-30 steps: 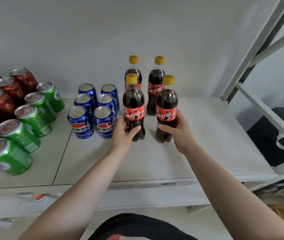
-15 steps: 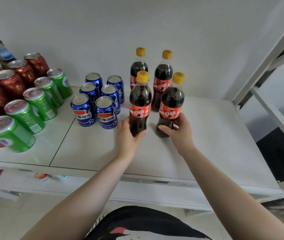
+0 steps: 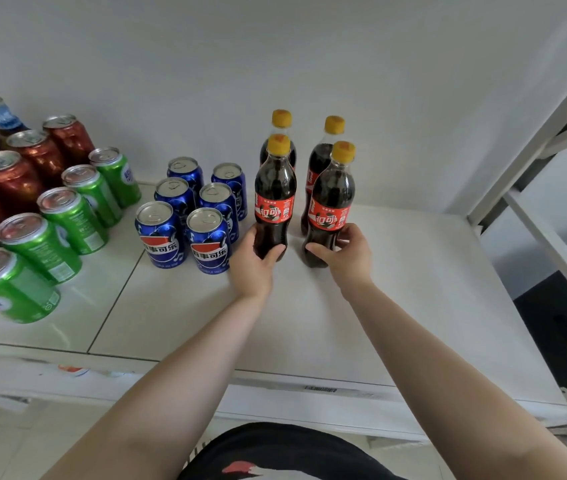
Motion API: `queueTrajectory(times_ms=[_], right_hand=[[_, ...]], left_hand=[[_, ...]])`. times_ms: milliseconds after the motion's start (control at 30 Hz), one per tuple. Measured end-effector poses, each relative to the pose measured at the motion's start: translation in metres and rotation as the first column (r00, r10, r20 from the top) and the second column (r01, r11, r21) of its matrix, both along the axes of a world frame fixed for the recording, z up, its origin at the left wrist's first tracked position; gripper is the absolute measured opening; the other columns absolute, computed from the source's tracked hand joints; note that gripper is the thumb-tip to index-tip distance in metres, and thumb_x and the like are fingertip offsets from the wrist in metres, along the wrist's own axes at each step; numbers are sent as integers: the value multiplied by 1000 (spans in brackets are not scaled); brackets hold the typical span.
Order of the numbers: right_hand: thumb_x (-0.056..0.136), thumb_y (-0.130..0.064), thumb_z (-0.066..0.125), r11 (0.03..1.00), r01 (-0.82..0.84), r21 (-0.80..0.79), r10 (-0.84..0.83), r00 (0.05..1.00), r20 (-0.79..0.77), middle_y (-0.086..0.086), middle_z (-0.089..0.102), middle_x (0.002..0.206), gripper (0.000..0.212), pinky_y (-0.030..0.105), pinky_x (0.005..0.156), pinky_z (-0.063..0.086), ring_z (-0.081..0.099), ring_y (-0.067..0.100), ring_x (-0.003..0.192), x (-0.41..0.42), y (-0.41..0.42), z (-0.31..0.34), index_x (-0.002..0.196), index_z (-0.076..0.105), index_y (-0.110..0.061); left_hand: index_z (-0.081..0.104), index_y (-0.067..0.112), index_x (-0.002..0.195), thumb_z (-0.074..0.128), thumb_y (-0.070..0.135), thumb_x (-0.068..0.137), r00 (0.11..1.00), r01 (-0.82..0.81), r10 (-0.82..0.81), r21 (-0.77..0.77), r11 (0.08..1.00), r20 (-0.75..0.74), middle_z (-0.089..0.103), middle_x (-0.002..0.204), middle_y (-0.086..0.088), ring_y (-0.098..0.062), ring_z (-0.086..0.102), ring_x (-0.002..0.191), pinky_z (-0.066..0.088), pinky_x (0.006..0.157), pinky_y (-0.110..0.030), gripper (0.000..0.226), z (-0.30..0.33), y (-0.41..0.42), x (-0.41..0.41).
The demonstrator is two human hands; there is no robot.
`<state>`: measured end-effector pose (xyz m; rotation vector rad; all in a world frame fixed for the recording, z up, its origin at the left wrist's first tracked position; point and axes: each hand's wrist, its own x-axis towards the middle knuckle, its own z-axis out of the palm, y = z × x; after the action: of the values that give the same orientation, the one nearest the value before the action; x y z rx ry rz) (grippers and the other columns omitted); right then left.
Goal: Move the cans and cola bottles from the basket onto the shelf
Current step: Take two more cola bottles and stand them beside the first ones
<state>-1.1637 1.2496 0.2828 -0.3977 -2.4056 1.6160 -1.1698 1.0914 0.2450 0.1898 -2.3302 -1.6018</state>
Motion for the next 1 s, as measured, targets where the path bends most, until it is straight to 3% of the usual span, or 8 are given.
queueTrajectory(times_ms=[433,800,1000], right_hand=[[68,-23,85,1000,16,-14,-15,1000,23,-2,65,103,45,39,88,53,61,18,100,-11,-8,1,101,55,-15],[71,-24,83,1000,20,-14,-20,999,29,-3,63,108,47,39,91,52,60,18,104,-8,-10,3,107,54,-17],[72,-31,81,1000,4,-15,-3,999,47,-1,53,138,76,37,103,44,50,16,125,5,-8,-6,137,43,-16]], left_hand=[[54,19,131,75,24,78,1000,24,-23,34,999,-11,67,122,-2,-18,62,114,48,100,-41,57,-4,-3,-17],[48,18,136,72,31,80,999,43,-43,-26,999,-13,63,129,-4,-21,58,120,46,103,-42,62,-3,-4,-16],[31,13,146,63,50,79,997,45,-35,-148,988,69,44,148,-8,-25,38,139,34,113,-45,82,-5,-5,-2]])
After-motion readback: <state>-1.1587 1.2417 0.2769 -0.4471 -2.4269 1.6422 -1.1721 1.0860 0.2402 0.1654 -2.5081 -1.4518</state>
